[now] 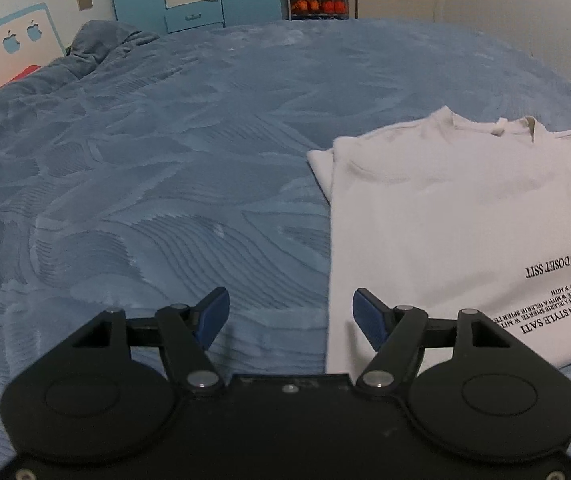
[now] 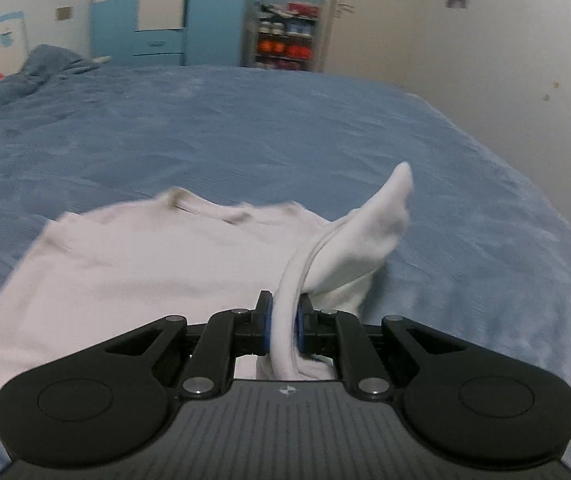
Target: Fold small clothes
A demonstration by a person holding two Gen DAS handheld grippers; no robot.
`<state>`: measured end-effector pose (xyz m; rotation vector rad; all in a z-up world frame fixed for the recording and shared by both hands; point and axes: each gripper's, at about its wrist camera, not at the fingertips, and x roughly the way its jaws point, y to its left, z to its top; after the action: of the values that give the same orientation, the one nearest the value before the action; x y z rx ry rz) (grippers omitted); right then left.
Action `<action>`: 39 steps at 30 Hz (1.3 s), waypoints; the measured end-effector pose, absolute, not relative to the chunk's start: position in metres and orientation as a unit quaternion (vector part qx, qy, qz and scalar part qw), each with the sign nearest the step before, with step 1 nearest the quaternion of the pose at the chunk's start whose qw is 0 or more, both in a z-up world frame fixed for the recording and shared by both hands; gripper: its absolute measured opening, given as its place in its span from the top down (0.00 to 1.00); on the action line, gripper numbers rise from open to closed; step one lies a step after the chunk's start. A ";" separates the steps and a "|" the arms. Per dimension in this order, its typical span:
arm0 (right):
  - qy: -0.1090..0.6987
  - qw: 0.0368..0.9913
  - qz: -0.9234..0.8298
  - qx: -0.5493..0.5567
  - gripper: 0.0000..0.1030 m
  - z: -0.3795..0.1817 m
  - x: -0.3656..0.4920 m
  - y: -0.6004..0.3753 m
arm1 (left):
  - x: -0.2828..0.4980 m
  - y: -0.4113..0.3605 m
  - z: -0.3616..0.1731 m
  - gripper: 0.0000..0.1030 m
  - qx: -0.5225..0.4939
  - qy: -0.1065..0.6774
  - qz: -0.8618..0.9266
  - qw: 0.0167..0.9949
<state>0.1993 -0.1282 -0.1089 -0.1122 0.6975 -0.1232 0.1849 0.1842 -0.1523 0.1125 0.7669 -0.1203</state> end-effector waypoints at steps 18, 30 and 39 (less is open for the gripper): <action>0.362 0.923 0.122 -0.052 0.88 -0.098 0.240 0.032 | 0.196 0.207 -0.158 0.32 0.038 0.385 -0.033 0.922; 0.480 0.863 0.149 -0.045 0.82 -0.165 0.255 0.077 | 0.196 0.231 -0.167 0.32 0.045 0.410 0.006 0.911; 0.480 0.836 0.259 0.055 0.49 -0.138 0.256 0.026 | 0.193 0.225 -0.167 0.32 0.052 0.422 0.011 0.905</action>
<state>0.2560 0.0257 -0.1378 0.1160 1.0165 0.5473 0.1925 0.2252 -0.1667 0.1067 0.8720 0.0220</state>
